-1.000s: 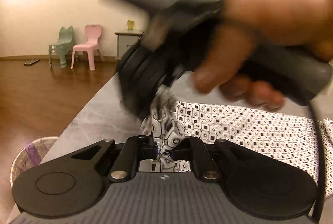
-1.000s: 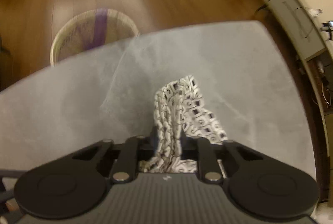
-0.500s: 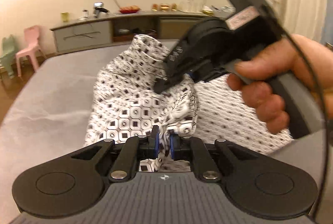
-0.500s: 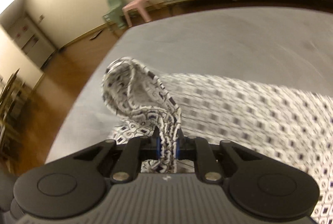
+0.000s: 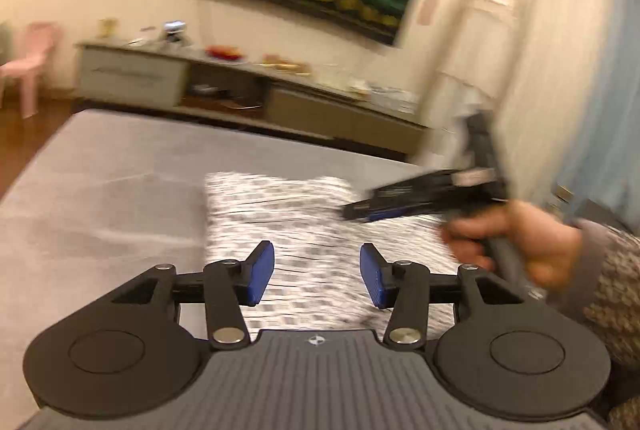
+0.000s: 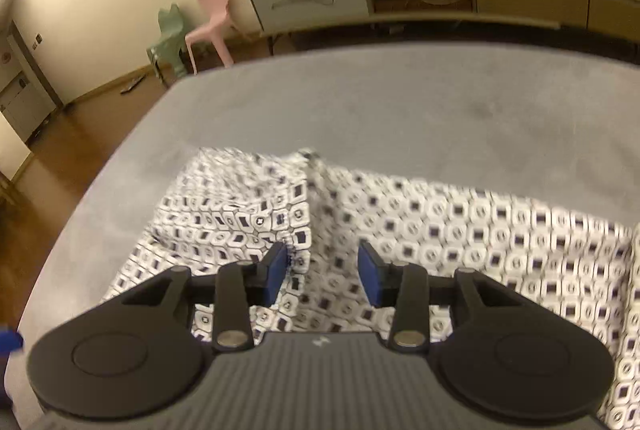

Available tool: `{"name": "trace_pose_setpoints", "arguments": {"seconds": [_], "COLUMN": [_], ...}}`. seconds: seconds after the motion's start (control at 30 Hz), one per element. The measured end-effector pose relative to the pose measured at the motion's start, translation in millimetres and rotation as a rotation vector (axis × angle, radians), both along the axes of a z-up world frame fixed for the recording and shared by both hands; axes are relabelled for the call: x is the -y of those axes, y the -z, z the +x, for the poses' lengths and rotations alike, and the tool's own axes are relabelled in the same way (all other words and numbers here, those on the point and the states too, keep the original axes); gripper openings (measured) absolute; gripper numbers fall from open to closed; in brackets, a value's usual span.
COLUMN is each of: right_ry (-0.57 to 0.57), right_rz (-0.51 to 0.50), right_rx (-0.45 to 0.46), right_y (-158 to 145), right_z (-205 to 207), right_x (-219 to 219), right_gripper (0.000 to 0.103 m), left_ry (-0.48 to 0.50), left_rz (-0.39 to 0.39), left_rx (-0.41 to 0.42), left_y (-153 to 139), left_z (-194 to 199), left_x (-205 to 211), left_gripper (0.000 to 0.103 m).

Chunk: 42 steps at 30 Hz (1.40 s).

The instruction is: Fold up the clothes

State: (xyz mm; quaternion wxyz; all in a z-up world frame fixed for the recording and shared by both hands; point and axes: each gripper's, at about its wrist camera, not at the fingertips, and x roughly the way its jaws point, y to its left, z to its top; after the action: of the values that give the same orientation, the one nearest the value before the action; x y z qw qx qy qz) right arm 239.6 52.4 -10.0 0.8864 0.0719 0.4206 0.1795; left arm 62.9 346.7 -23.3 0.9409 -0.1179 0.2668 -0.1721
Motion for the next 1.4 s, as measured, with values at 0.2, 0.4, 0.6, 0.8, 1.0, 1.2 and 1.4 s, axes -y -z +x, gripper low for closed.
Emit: {"name": "trace_pose_setpoints", "arguments": {"seconds": [0.2,0.4,0.6,0.8,1.0,1.2,1.4], "right_ry": [-0.009,-0.189,-0.311,-0.275,-0.249,-0.111,-0.182], "right_rz": [-0.16,-0.162,-0.298,-0.297,-0.191,0.033,-0.064], "right_rx": [0.173,0.136,-0.028,-0.017,0.021,0.108,0.022], "right_y": [-24.9,-28.3,12.8,15.3,3.5,-43.9,7.2], "right_z": [-4.5,45.4,105.7,122.9,111.8,59.2,11.4], "right_x": [-40.9,-99.6,-150.6,-151.9,-109.3,-10.5,2.4], "right_gripper": [0.047,0.065,0.002,0.002,0.018,0.024,0.024], "left_ry": [-0.146,-0.149,-0.129,-0.125,-0.149,-0.206,-0.055], "left_rz": [0.044,0.067,0.086,0.164,0.186,0.042,0.198], "left_rx": [-0.216,-0.245,-0.251,-0.244,-0.234,-0.061,-0.154], "left_y": [39.4,51.0,45.5,42.4,39.0,5.2,30.8], "left_z": [37.7,48.5,45.6,40.9,34.0,13.7,32.3], "left_x": [-0.8,11.7,20.2,26.0,26.4,12.8,78.9], "left_gripper": [0.05,0.048,0.011,0.011,0.011,0.011,0.011]}}
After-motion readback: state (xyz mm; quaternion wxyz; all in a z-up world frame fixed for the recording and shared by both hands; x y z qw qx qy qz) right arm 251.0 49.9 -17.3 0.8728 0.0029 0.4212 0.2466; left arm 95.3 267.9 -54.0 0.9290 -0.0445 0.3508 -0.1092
